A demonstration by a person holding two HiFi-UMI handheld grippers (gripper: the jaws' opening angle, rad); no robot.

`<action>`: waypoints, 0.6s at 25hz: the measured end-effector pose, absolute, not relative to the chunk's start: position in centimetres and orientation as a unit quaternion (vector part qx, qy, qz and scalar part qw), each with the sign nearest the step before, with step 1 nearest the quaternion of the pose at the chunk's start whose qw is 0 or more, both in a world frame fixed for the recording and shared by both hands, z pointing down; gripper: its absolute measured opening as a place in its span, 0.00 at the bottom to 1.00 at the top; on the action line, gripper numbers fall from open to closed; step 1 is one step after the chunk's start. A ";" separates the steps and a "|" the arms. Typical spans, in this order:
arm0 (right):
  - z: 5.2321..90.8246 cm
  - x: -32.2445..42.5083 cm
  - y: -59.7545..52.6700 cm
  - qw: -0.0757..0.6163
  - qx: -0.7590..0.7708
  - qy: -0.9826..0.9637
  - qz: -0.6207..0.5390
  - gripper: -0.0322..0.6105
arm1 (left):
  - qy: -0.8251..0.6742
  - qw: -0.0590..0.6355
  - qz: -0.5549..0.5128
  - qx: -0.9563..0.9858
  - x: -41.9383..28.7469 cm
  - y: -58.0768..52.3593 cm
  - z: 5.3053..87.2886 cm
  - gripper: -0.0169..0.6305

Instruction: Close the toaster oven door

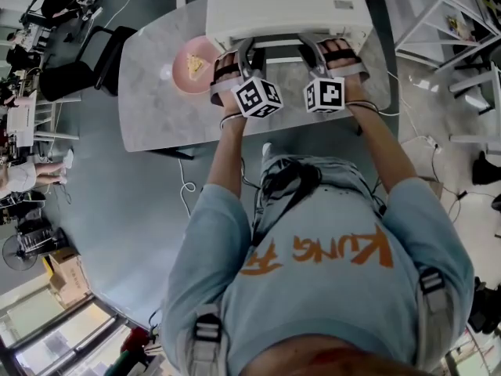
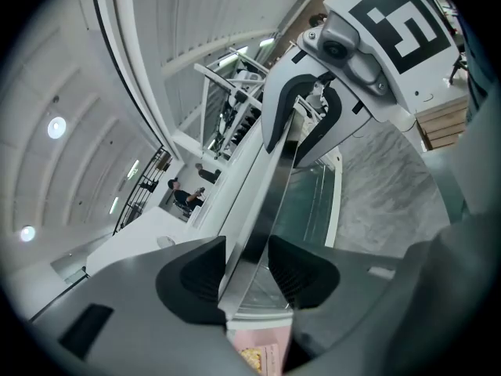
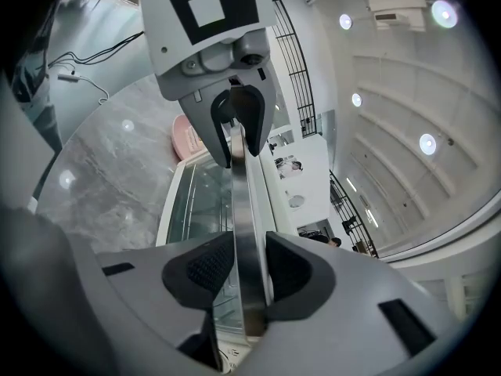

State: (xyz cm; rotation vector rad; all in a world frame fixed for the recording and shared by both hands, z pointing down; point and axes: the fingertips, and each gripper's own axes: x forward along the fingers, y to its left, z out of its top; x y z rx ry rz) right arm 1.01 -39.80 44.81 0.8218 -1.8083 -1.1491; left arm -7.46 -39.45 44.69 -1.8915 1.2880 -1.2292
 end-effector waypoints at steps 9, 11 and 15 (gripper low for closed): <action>45.5 0.9 -39.6 0.437 0.310 -0.738 -0.410 0.26 | 0.472 0.241 -0.451 -0.718 -7.4 -39.3 44.9 0.28; 45.6 0.8 -39.3 0.435 0.304 -0.757 -0.382 0.32 | 0.462 0.218 -0.453 -0.731 -7.3 -39.0 45.0 0.29; 43.3 0.7 -38.4 0.349 0.323 -0.840 -0.260 0.40 | 0.435 0.210 -0.458 -0.746 -7.3 -38.4 44.7 0.30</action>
